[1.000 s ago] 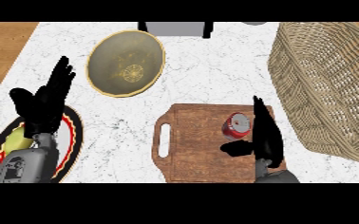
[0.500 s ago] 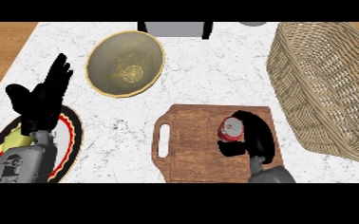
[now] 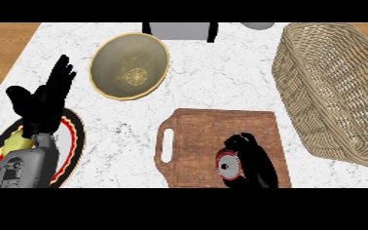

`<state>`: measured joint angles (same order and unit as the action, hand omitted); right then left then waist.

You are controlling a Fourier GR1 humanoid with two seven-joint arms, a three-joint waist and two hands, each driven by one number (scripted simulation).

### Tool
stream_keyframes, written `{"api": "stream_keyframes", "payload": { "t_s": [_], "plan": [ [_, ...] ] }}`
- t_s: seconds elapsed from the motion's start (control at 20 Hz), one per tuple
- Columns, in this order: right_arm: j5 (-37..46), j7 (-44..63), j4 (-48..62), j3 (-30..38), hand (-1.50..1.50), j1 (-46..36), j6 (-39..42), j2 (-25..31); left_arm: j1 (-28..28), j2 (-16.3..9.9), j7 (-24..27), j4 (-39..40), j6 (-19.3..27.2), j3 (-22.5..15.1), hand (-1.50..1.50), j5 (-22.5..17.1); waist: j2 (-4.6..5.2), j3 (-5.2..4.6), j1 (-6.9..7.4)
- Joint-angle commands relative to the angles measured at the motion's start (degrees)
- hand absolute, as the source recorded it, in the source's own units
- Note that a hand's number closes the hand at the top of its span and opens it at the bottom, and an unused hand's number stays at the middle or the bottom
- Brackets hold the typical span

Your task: Pick the can from the cutting board and place it in the basket

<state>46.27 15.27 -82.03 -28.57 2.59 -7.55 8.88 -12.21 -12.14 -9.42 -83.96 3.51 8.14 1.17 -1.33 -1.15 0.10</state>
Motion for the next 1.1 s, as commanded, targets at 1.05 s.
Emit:
{"api": "stream_keyframes", "payload": {
  "t_s": [1.05],
  "plan": [
    [-42.89,-71.20,-32.65,9.06,1.50,45.87,1.13,43.67,2.25,-1.41,-2.50,-3.82,-0.49,1.49,0.00,-0.86,1.10,1.08,-1.39]
  ]
}}
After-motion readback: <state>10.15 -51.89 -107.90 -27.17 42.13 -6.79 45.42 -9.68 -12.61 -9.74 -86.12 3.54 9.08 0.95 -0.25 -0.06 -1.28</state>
